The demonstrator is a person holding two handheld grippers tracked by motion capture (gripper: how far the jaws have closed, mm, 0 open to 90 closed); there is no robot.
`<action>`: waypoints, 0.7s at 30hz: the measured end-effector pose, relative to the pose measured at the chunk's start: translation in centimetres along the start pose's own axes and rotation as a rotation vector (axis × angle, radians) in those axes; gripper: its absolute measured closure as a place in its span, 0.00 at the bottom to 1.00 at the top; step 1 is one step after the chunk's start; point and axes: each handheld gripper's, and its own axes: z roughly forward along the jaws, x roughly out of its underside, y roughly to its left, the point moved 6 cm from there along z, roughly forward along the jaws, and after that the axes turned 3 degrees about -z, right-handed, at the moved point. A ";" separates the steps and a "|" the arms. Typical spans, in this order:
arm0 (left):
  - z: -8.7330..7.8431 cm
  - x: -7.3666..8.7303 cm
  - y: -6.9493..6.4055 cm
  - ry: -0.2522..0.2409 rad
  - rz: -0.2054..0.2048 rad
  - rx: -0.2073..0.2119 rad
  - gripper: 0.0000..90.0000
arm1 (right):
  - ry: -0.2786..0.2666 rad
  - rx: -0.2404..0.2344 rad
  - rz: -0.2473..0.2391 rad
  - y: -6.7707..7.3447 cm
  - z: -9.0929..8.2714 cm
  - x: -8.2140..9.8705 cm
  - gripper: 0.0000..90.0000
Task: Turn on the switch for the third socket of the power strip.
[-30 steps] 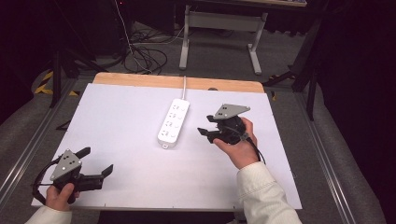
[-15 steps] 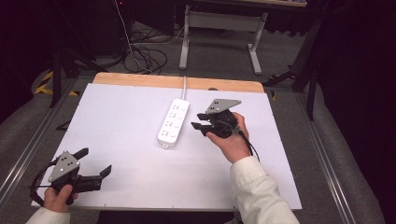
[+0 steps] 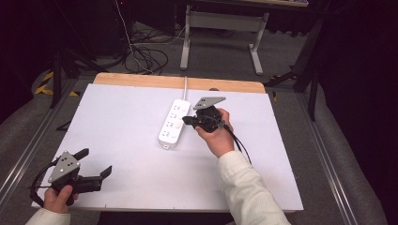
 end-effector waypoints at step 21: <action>0.1 0.0 0.1 0.002 0.002 0.000 0.02 | 0.026 0.020 0.039 -1.0 4.4 1.5 1.00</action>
